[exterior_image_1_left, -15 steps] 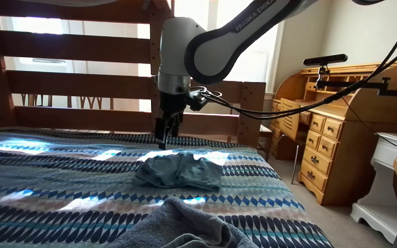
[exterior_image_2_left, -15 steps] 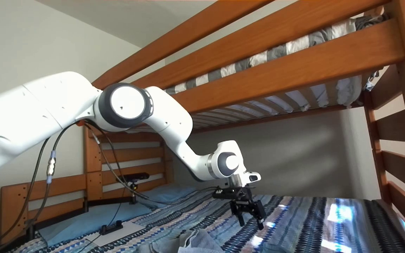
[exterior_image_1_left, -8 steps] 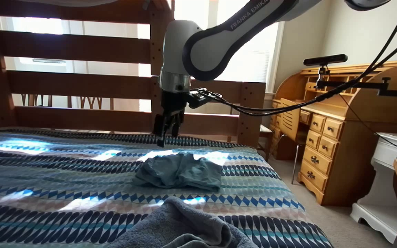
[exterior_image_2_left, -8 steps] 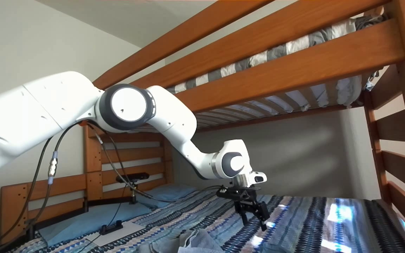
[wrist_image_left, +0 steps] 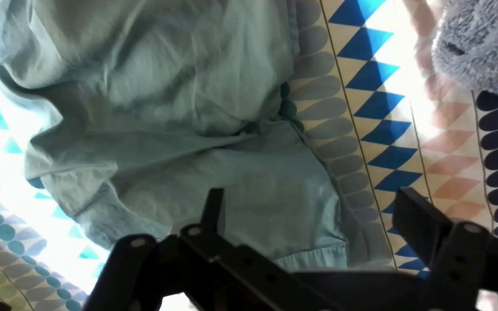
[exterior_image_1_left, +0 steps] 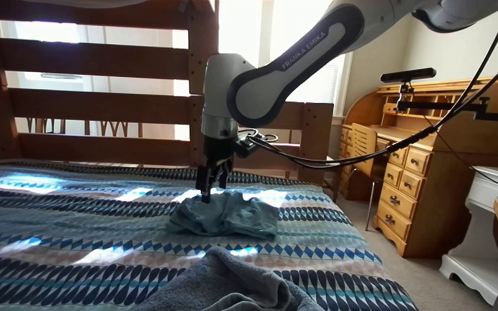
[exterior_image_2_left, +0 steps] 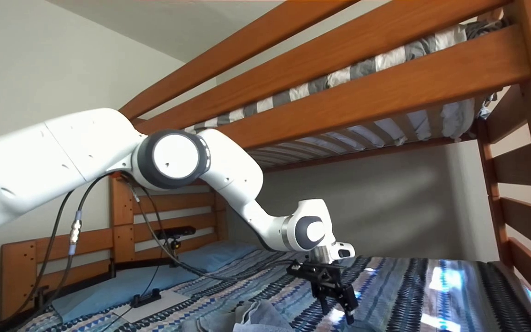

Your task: Unfold the cloth

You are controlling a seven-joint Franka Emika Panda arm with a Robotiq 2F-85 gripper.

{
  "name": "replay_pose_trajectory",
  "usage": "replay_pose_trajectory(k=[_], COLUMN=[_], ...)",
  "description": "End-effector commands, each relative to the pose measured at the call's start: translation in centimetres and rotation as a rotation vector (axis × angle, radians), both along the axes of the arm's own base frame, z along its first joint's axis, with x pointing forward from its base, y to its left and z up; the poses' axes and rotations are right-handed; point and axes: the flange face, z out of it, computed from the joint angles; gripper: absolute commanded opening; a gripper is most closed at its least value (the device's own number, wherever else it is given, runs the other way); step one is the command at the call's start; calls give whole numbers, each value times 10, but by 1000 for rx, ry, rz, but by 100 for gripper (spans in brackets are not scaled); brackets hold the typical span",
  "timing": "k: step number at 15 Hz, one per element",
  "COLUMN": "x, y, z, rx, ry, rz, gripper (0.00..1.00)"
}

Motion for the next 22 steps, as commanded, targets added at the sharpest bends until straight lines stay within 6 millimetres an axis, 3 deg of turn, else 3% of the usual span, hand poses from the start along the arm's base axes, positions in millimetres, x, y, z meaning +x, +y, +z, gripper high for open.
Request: replay_pose_trajectory(k=[1, 10, 11, 12, 22], x=[13, 22, 23, 24, 29], y=[16, 51, 53, 54, 56], z=[-18, -24, -26, -27, -48], rx=[34, 49, 45, 40, -19], ry=[-22, -124, -139, -154, -238], rz=[3, 34, 35, 35, 11], gripper=[100, 100, 83, 74, 3])
